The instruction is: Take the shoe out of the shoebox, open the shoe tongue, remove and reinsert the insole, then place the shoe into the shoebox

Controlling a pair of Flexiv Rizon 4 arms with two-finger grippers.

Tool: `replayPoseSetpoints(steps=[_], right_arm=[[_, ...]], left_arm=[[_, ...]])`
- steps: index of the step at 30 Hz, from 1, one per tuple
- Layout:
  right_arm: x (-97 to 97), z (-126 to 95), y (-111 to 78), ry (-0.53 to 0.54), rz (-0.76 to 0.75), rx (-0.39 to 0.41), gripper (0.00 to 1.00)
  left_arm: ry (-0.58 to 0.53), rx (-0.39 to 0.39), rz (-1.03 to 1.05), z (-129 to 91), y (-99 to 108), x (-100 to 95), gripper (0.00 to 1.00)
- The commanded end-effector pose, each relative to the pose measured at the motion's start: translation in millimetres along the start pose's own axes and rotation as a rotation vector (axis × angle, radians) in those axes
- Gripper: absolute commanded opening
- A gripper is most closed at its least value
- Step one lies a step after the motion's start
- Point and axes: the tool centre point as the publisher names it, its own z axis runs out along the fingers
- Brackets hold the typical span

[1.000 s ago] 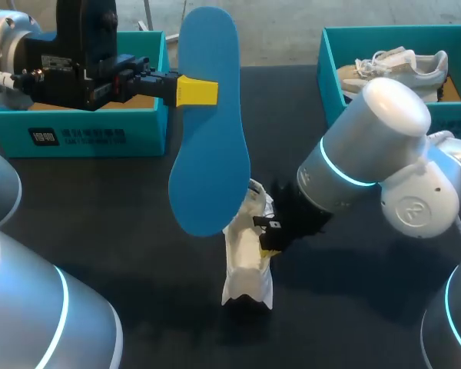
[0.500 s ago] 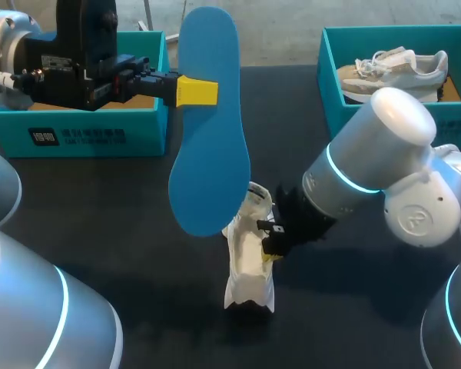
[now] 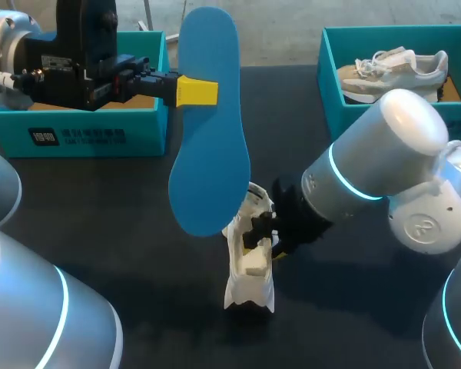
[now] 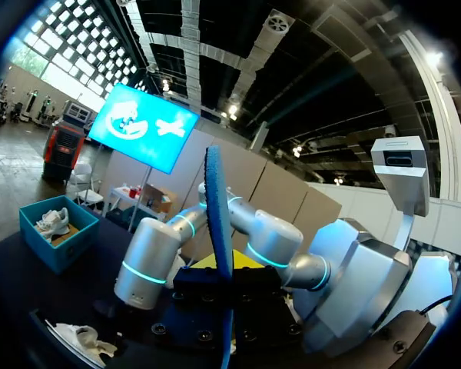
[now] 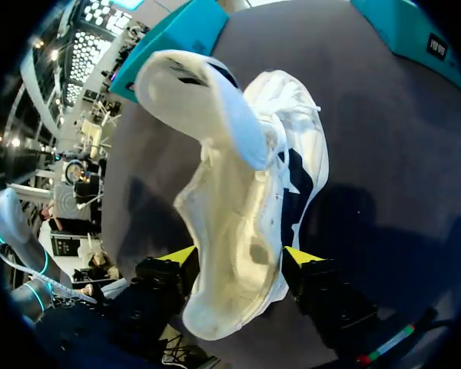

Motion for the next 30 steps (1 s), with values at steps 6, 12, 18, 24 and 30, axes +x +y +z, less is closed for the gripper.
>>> replayPoseSetpoints(steps=[6,12,18,24,30], right_arm=[[-7.2,-52.2,-7.3,0.101,-0.006,-0.059,1.00],[-7.2,-52.2,-7.3,0.101,-0.006,-0.059,1.00],[-9.6,-56.8,-3.7,0.157,0.018,-0.060,1.00],[-7.0,-101.5,5.2,0.355,0.070,-0.132,1.00],[-2.6,-116.8,13.0,0.487,0.080,-0.132,1.00]], left_arm=[[0.000,-0.005,-0.001,1.1,-1.4,-0.9,0.00],[0.000,-0.005,-0.001,1.1,-1.4,-0.9,0.00],[0.000,-0.005,-0.001,1.1,-1.4,-0.9,0.00],[0.000,-0.005,-0.001,1.1,-1.4,-0.9,0.00],[0.000,-0.005,-0.001,1.1,-1.4,-0.9,0.00]])
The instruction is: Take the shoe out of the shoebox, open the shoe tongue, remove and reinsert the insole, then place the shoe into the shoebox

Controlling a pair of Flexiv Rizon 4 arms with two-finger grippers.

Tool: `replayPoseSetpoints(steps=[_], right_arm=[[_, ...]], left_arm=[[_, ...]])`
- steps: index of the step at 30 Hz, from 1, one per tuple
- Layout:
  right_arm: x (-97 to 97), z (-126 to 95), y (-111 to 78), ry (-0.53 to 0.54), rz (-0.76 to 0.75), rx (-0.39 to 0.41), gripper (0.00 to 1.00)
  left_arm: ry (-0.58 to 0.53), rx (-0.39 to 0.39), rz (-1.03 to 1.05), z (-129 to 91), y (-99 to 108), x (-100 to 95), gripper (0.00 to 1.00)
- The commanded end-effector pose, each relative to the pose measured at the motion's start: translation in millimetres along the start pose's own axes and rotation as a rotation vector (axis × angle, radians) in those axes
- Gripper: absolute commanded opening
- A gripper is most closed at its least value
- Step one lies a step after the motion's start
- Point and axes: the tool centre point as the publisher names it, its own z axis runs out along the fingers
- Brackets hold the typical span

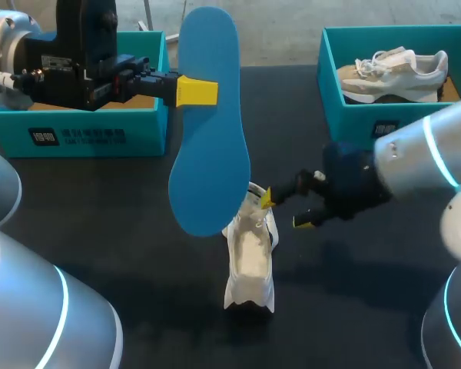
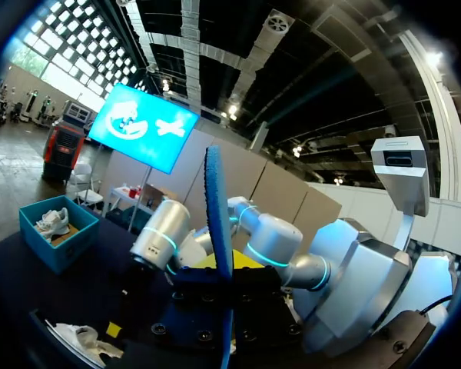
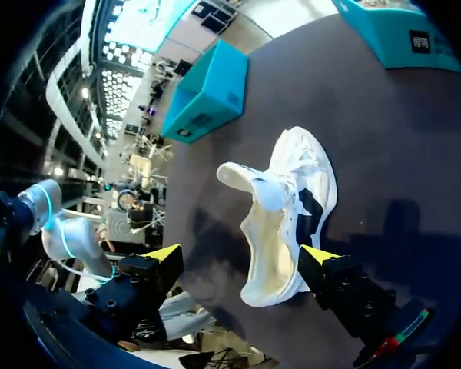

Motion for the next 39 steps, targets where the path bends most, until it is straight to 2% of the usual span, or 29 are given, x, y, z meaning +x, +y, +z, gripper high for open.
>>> replayPoseSetpoints(steps=[1,6,19,27,39], right_arm=[[-6.8,-26.9,-7.2,0.174,0.000,-0.002,1.00],[-4.3,-28.1,-0.1,0.332,0.009,0.020,1.00],[-4.3,-28.1,-0.1,0.332,0.009,0.020,1.00],[3.3,-38.5,6.7,0.457,0.077,0.037,1.00],[24.3,-55.3,19.2,0.514,0.075,0.078,1.00]], left_arm=[[0.000,-0.005,-0.001,1.1,-1.4,-1.0,0.00],[0.000,-0.005,-0.001,1.1,-1.4,-1.0,0.00],[0.000,-0.005,-0.001,1.1,-1.4,-1.0,0.00],[0.000,-0.005,-0.001,1.1,-1.4,-1.0,0.00],[0.000,-0.005,-0.001,1.1,-1.4,-1.0,0.00]])
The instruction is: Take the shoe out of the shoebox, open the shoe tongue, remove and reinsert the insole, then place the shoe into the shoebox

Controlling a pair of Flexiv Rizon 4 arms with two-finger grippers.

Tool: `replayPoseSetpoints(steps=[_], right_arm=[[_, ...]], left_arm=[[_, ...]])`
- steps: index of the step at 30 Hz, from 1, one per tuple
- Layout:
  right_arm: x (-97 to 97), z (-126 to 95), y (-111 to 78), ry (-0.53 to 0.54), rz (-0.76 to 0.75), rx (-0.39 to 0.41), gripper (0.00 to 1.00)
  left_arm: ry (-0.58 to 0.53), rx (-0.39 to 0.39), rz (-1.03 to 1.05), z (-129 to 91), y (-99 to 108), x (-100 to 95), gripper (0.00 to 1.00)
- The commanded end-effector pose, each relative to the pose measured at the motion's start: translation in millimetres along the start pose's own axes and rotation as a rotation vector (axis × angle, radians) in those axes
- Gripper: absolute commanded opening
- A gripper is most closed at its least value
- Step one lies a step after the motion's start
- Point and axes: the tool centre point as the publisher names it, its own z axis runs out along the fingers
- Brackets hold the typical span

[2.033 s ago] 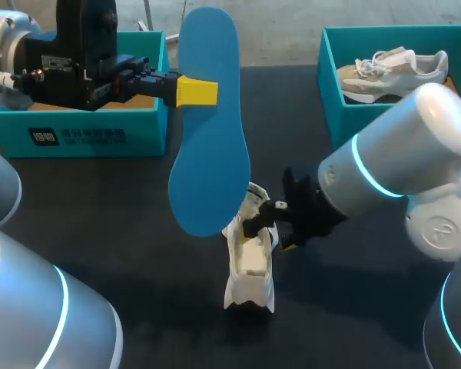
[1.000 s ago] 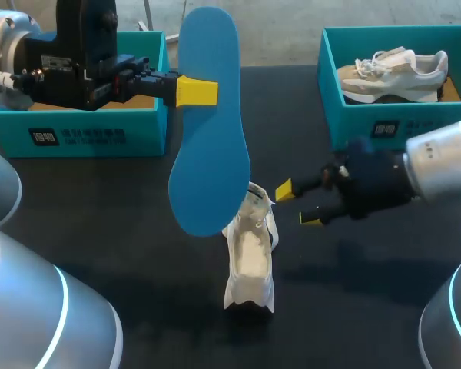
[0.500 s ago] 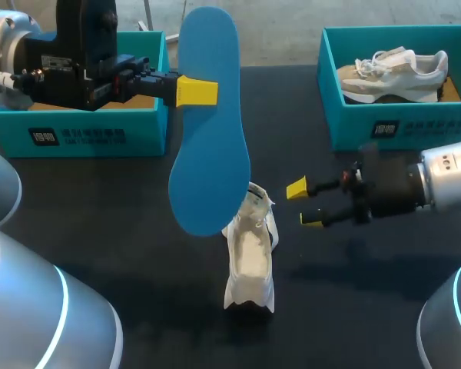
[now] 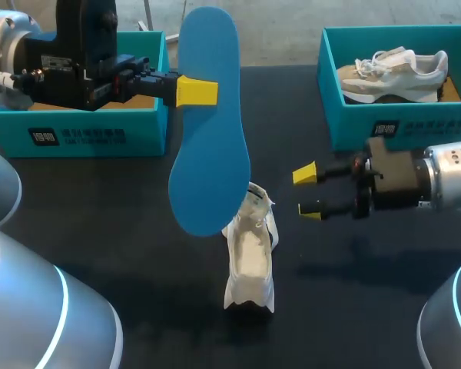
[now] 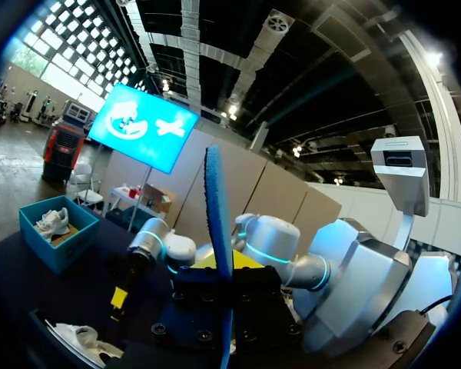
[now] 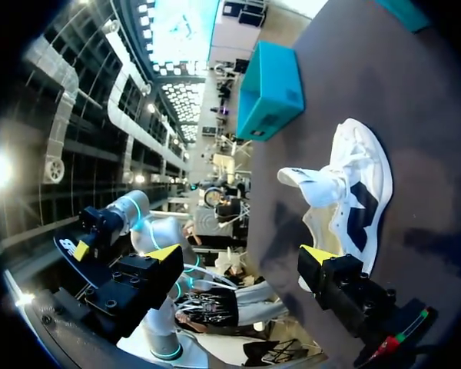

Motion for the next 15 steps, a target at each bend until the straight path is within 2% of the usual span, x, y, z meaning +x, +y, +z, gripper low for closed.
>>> replayPoseSetpoints(steps=[1,9,14,15], right_arm=[[8.3,-1.9,8.7,-0.013,-0.001,0.017,1.00],[10.3,-3.3,10.1,-0.016,0.004,0.009,1.00],[10.3,-3.3,10.1,-0.016,0.004,0.009,1.00],[10.3,-3.3,10.1,-0.016,0.004,0.009,1.00]], left_arm=[[0.000,-0.005,-0.001,1.2,-1.4,-1.0,0.00],[0.000,-0.005,-0.001,1.2,-1.4,-1.0,0.00],[0.007,-0.022,0.129,-4.8,-12.7,-12.2,0.00],[-0.005,-0.029,0.212,-6.8,-16.2,-15.1,0.00]])
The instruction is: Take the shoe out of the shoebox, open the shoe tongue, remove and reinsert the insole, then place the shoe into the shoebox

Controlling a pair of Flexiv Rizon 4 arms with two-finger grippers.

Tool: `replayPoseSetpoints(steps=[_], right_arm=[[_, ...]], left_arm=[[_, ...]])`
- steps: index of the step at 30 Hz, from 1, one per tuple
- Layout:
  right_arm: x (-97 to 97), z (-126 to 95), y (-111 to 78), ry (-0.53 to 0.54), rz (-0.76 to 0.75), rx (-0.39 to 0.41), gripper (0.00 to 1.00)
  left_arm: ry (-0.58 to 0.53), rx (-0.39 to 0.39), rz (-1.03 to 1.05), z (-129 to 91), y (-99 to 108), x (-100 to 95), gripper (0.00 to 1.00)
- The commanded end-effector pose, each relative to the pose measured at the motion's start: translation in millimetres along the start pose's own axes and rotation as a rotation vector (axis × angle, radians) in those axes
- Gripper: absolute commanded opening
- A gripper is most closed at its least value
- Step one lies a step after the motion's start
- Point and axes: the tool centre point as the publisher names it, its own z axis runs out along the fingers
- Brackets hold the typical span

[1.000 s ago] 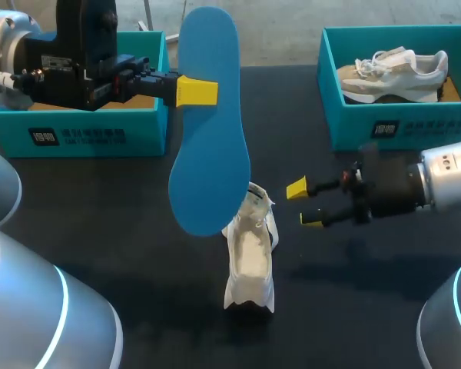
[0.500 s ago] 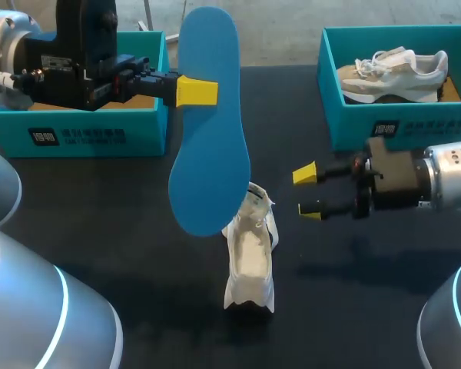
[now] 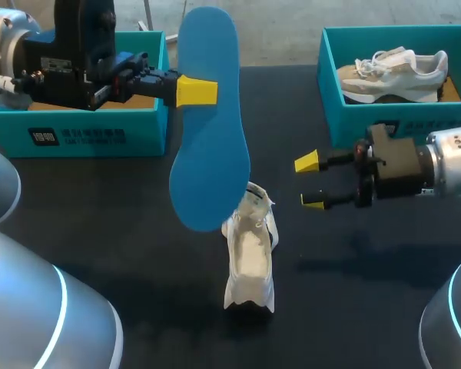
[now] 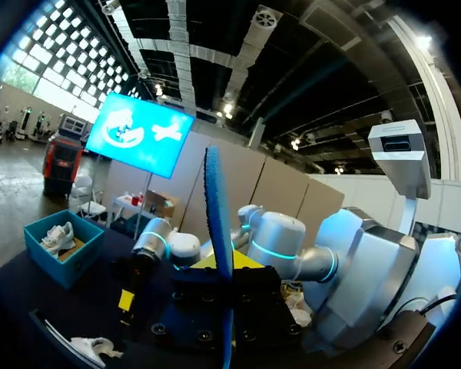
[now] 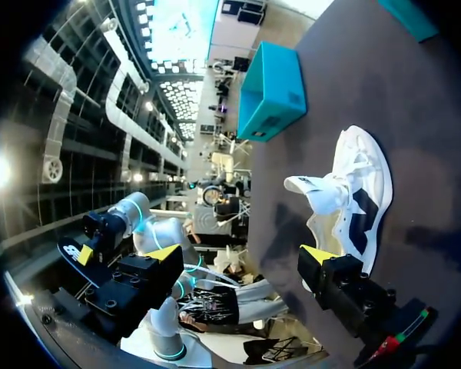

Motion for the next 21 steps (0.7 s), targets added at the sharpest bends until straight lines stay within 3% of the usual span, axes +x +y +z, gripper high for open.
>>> replayPoseSetpoints(steps=[1,6,10,13,21], right_arm=[[0.0,1.7,-0.3,-0.002,0.001,-0.002,1.00],[0.0,1.7,-0.3,-0.002,0.001,-0.002,1.00],[0.0,1.7,-0.3,-0.002,0.001,-0.002,1.00],[0.0,1.7,-0.3,-0.002,0.001,-0.002,1.00],[0.0,1.7,-0.3,-0.002,0.001,-0.002,1.00]], left_arm=[[0.004,-0.031,0.152,-5.9,-13.9,-15.8,0.00],[-0.018,-0.093,0.507,-12.7,-16.2,-26.0,0.00],[-0.002,-0.205,0.854,-17.1,-9.3,-33.8,0.00],[-0.059,-0.372,1.058,-18.9,-0.3,-46.0,0.00],[-0.059,-0.372,1.058,-18.9,-0.3,-46.0,0.00]])
